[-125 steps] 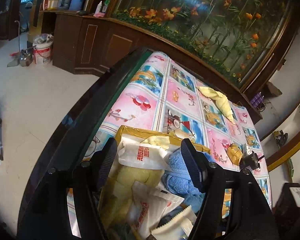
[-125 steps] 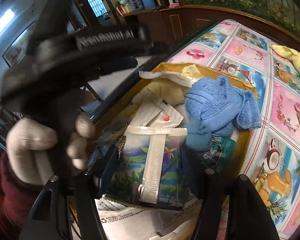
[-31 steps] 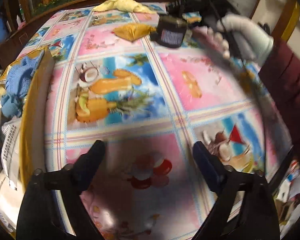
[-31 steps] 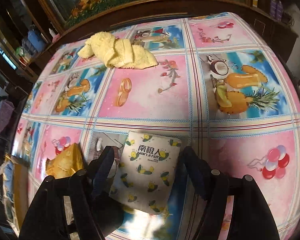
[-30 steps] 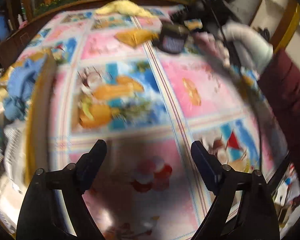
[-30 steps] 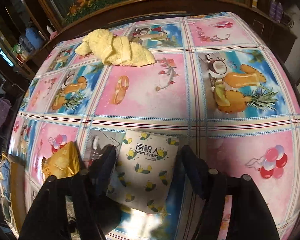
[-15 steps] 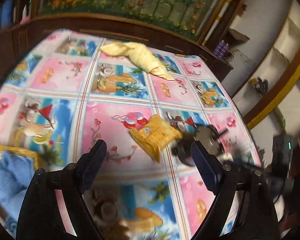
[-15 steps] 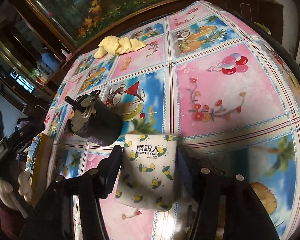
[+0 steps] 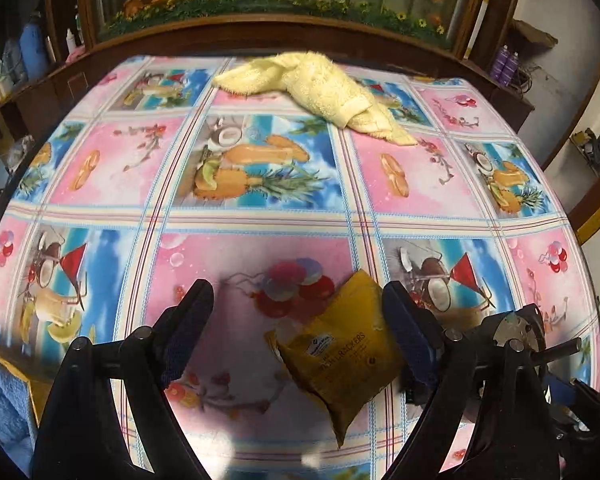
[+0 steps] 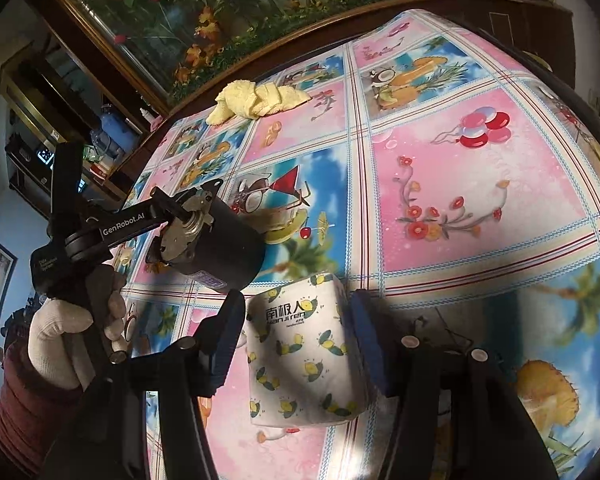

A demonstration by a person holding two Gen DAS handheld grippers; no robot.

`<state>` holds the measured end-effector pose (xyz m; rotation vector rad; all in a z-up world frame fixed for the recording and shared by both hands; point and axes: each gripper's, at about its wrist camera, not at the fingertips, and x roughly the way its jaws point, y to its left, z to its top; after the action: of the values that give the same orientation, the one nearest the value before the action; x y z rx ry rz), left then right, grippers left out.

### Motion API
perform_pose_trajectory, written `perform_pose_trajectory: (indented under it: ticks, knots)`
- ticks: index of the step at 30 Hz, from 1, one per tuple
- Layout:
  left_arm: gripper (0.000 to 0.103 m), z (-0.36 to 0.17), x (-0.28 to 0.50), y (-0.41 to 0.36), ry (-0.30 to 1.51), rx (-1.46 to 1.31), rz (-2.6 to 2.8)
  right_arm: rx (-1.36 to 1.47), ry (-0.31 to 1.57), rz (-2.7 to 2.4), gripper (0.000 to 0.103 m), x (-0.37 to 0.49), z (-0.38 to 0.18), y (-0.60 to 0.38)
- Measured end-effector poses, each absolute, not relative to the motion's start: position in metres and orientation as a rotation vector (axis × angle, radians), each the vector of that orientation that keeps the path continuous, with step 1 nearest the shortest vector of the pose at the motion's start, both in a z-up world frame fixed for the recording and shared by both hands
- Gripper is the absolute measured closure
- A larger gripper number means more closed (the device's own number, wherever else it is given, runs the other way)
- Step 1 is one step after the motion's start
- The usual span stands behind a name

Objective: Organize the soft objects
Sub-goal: 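Grasp the yellow cracker packet with the left tool while the right holds the tissue pack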

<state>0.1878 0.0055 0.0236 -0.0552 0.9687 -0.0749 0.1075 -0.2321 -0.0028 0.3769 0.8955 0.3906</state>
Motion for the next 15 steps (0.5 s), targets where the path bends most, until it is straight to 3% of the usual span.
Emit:
perform_pose_trajectory:
  ticks: [2, 4, 11, 15]
  knots:
    - [0.05, 0.02, 0.184, 0.003, 1.013, 0.008, -0.088, 0.364, 0.894, 0.388, 0.047, 0.107, -0.003, -0.23]
    - [0.062, 0.016, 0.176, 0.002, 1.028, 0.074, -0.097, 0.349, 0.892, 0.383, 0.047, 0.107, -0.002, -0.228]
    - [0.065, 0.021, 0.104, 0.009, 1.13, 0.11, -0.298, 0.311, 0.882, 0.378, 0.047, 0.106, -0.002, -0.224]
    - [0.064, 0.05, 0.054, 0.034, 1.064, -0.036, -0.355, 0.289, 0.872, 0.378, 0.045, 0.105, -0.003, -0.222]
